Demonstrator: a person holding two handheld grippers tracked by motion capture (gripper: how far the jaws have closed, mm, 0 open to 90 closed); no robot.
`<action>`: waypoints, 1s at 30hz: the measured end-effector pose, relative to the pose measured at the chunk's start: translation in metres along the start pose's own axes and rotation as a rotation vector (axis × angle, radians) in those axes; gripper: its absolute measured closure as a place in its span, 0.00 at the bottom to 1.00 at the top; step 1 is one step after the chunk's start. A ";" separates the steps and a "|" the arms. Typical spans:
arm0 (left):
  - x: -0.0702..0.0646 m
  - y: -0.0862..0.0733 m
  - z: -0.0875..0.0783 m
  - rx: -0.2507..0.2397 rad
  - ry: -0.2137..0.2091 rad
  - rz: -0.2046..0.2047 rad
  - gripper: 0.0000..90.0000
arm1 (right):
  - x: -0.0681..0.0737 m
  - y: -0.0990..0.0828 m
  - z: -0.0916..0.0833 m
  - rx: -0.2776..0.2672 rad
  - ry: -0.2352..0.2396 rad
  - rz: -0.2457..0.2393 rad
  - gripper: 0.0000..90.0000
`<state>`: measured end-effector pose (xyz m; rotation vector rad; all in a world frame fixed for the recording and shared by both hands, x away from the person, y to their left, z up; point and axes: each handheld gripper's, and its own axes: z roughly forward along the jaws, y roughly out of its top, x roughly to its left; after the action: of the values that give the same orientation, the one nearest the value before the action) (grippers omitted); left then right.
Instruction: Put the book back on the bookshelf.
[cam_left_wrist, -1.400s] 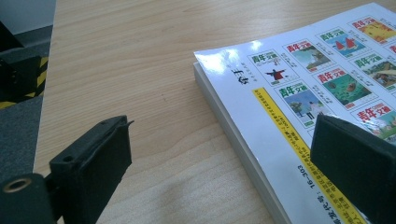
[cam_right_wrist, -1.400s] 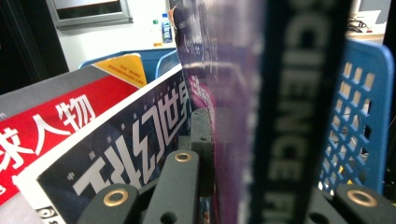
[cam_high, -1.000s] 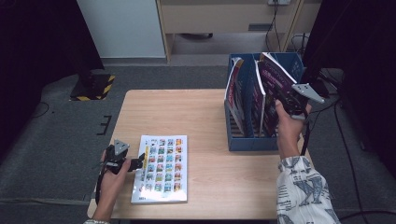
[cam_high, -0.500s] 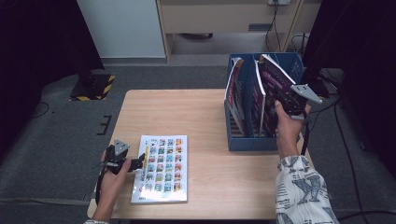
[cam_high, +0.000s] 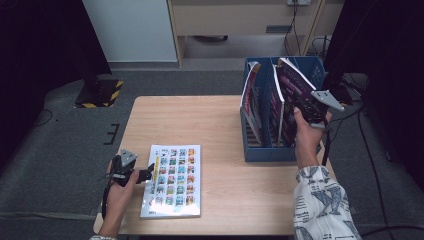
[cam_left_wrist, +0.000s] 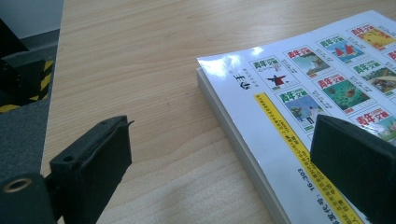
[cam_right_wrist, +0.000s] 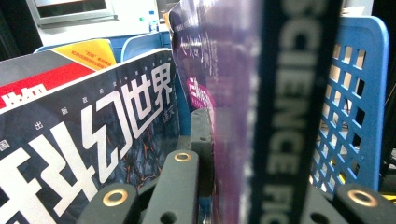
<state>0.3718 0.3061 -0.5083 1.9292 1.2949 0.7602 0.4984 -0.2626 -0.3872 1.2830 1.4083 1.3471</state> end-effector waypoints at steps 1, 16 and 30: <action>0.000 0.000 0.000 0.000 0.000 0.001 0.06 | 0.000 0.000 0.000 0.000 0.000 0.000 0.93; -0.002 0.000 0.001 0.010 -0.005 0.008 0.06 | -0.004 -0.010 0.000 0.002 -0.009 0.021 0.93; -0.002 0.000 0.002 0.013 -0.007 0.013 0.06 | -0.006 -0.015 0.001 0.004 -0.009 0.017 0.93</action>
<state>0.3723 0.3038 -0.5098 1.9504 1.2877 0.7523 0.4980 -0.2673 -0.4022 1.3051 1.3981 1.3489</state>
